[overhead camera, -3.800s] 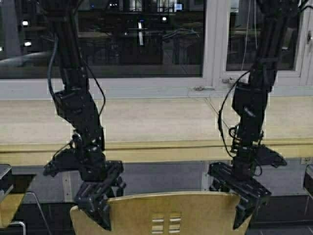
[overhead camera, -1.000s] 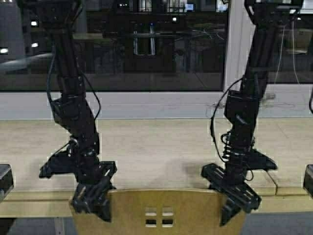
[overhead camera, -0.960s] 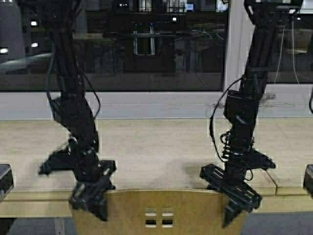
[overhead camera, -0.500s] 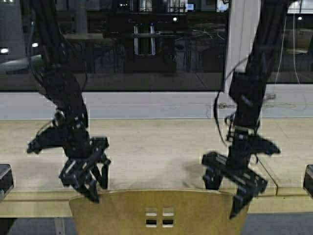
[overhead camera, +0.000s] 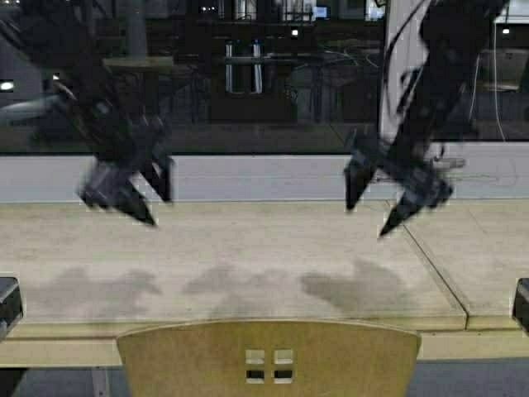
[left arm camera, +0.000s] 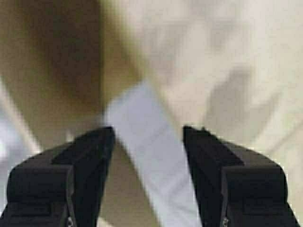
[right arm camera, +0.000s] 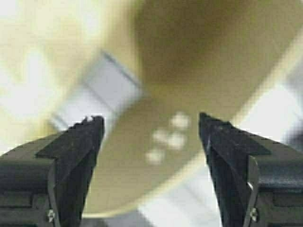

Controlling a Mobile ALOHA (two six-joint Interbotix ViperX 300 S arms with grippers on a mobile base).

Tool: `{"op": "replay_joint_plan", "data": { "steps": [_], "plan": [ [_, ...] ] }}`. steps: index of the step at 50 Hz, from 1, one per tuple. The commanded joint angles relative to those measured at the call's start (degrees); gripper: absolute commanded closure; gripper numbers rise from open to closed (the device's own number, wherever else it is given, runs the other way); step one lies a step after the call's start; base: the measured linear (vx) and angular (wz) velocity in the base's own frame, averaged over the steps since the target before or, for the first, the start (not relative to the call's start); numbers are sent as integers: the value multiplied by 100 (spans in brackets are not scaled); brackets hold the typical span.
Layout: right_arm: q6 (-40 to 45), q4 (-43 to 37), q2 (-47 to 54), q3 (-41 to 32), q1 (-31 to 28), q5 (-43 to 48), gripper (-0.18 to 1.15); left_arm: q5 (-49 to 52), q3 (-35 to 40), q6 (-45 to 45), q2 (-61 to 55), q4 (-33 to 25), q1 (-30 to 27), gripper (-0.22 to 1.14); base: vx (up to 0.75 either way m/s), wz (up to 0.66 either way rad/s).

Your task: Push the chairs under the table

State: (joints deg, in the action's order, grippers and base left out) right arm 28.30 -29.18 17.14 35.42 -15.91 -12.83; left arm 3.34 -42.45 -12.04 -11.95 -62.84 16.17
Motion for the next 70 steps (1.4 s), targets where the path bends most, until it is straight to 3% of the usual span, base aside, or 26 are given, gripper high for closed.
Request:
{"op": "replay_joint_plan", "data": {
  "steps": [1, 10, 19, 27, 38, 45, 54, 70],
  "plan": [
    [-325, 791, -923, 97, 202, 123, 4, 26, -369, 835, 1134, 1002, -624, 9, 0, 0],
    [-659, 1169, -1951, 299, 246, 360, 5, 308, -896, 1775, 2118, 1811, -1169, 9, 0, 0],
    [-1160, 1494, -2979, 492, 237, 431, 5, 835, -1116, 2549, 2944, 2856, -1178, 9, -1, 4],
    [-1705, 1890, -3902, 861, 237, 694, 5, 940, -1283, 2593, 3797, 3445, -1178, 9, -2, 4],
    [-2417, 2944, -4887, 1854, 237, 1661, 5, 1248, -1494, 2654, 4614, 3595, -1169, 9, -2, 7],
    [-2312, 2865, -5353, 2074, 211, 2224, 5, 1397, -1819, 2619, 5247, 3630, -1134, 9, -4, 17],
    [-2312, 2874, -5423, 2171, 211, 2250, 5, 1371, -2004, 2646, 5977, 3797, -1134, 9, -3, 30],
    [-2276, 2874, -5221, 2171, 202, 2250, 5, 677, -2197, 2610, 6091, 3814, -1134, 9, -6, 44]
  ]
}}
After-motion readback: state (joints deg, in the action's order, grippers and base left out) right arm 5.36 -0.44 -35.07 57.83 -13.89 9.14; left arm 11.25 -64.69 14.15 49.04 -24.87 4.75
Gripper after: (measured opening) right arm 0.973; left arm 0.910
